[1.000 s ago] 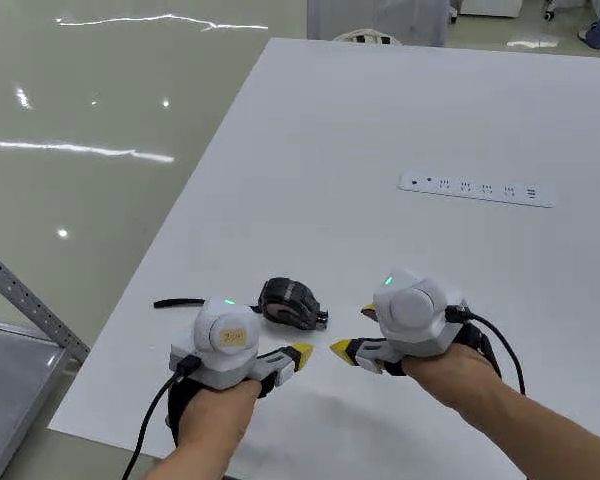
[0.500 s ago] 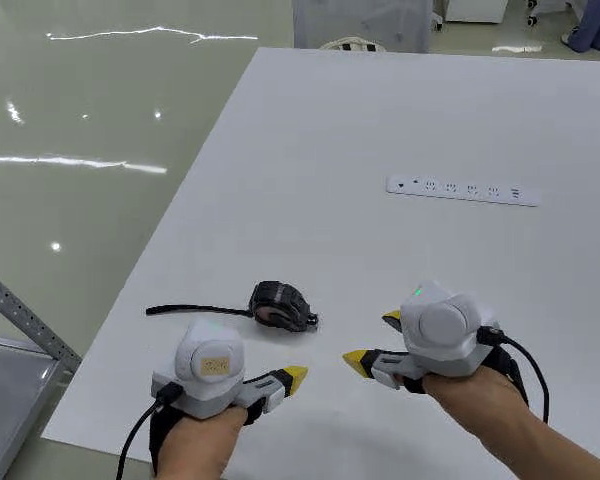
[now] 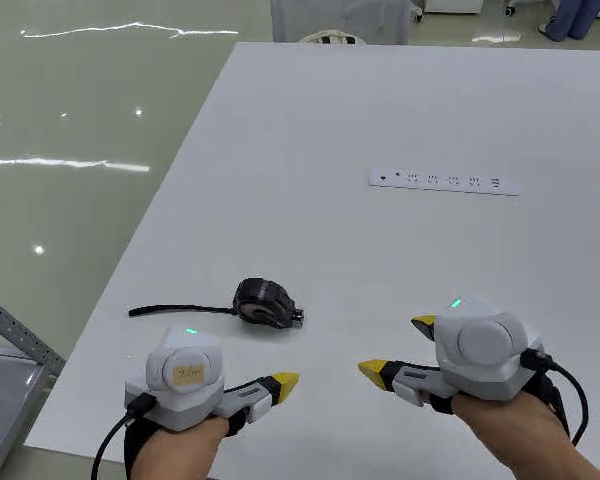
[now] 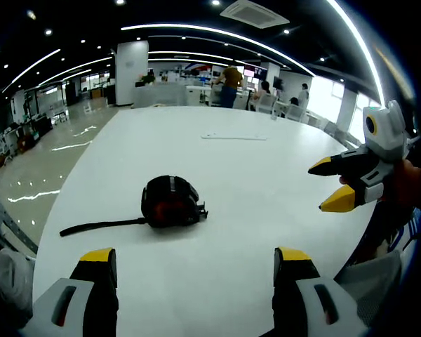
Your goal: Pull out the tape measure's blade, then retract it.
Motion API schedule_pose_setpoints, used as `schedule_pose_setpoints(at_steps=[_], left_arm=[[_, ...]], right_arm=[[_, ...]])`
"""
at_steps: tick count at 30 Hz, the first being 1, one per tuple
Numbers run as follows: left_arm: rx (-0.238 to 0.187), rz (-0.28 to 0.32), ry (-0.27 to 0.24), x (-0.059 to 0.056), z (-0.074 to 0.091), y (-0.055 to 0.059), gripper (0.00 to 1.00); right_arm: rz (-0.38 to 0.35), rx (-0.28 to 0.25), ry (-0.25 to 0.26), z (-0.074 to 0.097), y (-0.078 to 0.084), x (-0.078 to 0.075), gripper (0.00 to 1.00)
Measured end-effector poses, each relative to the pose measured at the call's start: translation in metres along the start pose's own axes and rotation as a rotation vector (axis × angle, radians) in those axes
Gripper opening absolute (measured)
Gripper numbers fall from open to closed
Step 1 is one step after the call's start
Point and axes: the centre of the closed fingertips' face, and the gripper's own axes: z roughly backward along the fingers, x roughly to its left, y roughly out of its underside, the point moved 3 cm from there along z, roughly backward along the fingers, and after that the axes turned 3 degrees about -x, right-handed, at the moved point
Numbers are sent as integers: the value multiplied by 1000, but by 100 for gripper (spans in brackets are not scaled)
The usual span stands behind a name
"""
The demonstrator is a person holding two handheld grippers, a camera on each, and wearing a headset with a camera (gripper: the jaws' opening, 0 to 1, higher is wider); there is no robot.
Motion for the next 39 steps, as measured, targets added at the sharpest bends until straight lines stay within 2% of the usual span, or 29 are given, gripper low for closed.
schedule_pose_setpoints(at_steps=[5,20,31,39], left_arm=[[10,6,1,0,9,3,92],[2,18,5,-3,36,-1,98],[-8,22,2,-1,54,-7,100],[-4,33,-8,4,67,-4,100]], right_arm=[[-16,-8,18,15,3,0,65],[-60,-19,54,50,8,-1,77],[-84,-17,77,75,11,-3,83],[-102,-7,90,89,16,-2,87]])
